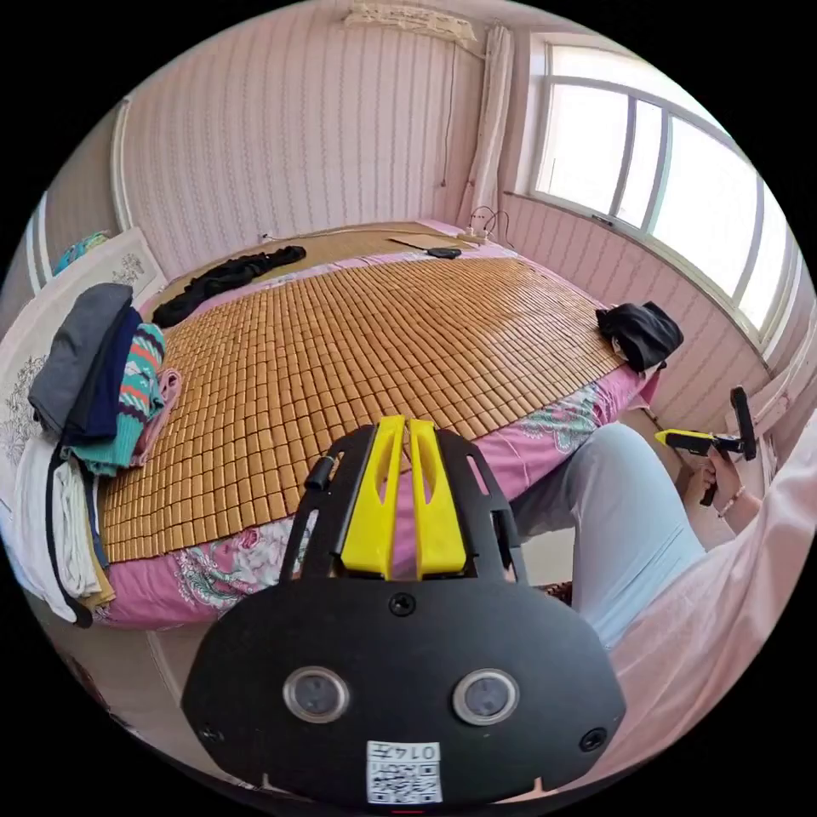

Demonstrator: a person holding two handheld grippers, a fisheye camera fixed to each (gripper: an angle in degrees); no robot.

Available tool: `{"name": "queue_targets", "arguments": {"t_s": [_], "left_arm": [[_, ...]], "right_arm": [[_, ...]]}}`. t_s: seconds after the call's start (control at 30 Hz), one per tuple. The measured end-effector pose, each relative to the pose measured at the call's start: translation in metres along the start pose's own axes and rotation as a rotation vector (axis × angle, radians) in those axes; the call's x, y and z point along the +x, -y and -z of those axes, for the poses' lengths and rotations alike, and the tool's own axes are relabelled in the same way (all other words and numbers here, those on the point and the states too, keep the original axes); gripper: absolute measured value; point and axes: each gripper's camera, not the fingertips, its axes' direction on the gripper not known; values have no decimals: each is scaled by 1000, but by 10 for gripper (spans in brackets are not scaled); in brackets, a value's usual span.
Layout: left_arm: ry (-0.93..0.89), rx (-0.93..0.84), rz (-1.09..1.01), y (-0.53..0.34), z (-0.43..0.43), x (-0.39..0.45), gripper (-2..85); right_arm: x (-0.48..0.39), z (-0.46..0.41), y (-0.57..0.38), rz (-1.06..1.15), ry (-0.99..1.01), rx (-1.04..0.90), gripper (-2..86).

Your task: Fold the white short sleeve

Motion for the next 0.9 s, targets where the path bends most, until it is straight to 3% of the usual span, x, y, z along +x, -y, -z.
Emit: {"name": "queue_targets", "arguments": {"t_s": [0.13, 0.3, 0.43, 0.73, 0.8, 0.9], "left_arm": [[67, 180, 141, -37, 63, -38, 53], [155, 279, 258, -100, 141, -97, 54], [319, 306, 397, -166, 198, -157, 63], [516, 361, 779, -281, 280, -290, 74], [532, 390, 805, -292, 293, -312, 75], [565, 389, 856, -300, 310, -347, 76]], "right_arm": [[-105, 4, 37, 338, 69, 142, 136], [-255, -8, 27, 663, 230, 258, 149], [-395, -54, -8, 946, 302, 88, 117], [-656, -116, -60, 1535, 421, -37, 150], [-709, -128, -73, 1628, 404, -36, 144], [-805, -161, -101, 1749, 239, -191, 142]]}}
